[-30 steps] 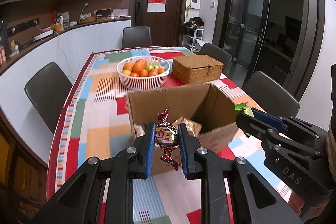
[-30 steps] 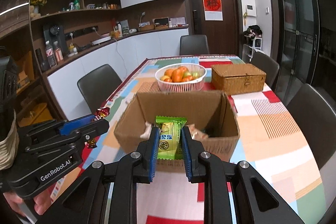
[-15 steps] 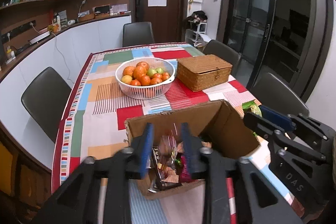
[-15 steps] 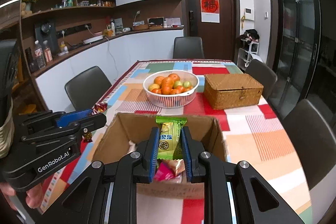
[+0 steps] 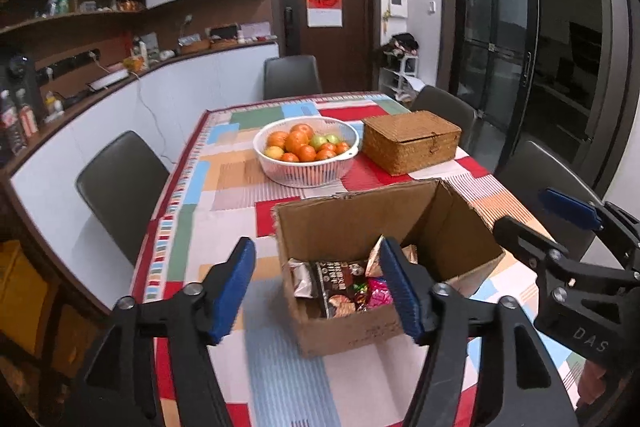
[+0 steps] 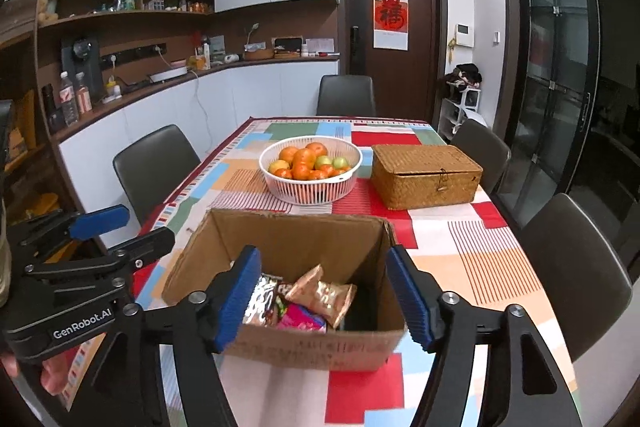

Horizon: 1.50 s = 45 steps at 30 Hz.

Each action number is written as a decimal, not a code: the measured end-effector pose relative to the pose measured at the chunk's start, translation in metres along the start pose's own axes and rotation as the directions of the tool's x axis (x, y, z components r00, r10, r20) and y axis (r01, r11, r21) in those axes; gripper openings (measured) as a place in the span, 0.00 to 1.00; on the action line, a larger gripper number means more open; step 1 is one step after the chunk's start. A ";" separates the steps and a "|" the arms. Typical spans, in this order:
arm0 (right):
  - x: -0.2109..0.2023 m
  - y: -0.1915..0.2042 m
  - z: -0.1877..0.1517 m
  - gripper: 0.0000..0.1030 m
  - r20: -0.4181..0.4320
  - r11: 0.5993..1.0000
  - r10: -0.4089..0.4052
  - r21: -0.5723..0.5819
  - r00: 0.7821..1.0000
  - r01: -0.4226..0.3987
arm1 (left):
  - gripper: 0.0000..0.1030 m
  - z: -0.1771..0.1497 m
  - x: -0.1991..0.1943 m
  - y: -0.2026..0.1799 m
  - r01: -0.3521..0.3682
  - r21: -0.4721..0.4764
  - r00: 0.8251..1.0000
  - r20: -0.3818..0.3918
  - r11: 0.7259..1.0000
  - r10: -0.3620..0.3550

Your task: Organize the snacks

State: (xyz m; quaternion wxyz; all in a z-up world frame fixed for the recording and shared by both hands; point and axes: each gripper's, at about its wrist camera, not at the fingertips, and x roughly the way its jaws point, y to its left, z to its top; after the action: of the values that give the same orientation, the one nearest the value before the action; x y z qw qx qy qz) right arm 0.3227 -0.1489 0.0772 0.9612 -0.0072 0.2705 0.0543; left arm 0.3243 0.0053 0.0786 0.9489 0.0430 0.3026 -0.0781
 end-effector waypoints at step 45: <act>-0.168 0.000 -0.146 0.90 0.062 0.998 -0.055 0.015 0.997 0.054 | 1.00 -0.140 -0.151 -0.038 -0.053 -0.035 0.996 0.071 0.998 0.055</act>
State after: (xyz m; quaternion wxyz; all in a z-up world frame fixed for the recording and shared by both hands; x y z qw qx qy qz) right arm 0.1045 -0.1723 0.0399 0.9702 -0.0065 0.2406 0.0262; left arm 0.1165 0.0039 0.0509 0.9615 0.0326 0.2684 -0.0489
